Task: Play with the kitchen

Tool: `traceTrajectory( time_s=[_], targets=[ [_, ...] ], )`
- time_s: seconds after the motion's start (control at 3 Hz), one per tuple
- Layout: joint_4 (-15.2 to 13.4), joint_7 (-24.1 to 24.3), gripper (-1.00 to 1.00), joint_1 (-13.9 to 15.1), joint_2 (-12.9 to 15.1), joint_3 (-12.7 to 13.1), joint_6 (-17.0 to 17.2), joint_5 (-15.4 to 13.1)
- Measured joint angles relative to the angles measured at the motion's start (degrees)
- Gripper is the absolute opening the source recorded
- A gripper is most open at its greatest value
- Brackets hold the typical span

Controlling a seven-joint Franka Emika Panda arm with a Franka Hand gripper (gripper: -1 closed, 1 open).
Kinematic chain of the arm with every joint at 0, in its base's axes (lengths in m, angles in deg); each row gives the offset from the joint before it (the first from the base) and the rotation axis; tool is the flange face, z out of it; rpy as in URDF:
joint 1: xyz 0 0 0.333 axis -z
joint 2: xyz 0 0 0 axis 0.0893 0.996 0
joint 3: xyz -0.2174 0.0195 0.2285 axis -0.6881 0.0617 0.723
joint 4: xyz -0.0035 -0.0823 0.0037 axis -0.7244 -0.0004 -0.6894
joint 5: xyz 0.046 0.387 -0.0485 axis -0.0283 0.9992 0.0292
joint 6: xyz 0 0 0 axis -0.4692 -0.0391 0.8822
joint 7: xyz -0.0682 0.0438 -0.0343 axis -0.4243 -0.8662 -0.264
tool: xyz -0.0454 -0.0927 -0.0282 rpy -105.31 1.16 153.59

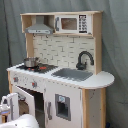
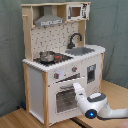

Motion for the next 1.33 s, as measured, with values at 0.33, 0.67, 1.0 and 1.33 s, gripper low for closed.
traceTrajectory(
  time_s=[0.33,0.67,1.0,1.33],
  targets=[
    [-0.1,-0.5,1.00,4.0,0.0,-0.5,-4.2,0.0],
    [-5.4,-0.4,1.00,2.3,0.6,-1.8,-5.1,0.3],
    [-10.2,-0.5,1.00,-2.8,1.2,-3.1,-4.4,0.3],
    [-14.2,-0.3,1.00,-8.0,1.6,-3.9,-3.7,0.3]
  ],
)
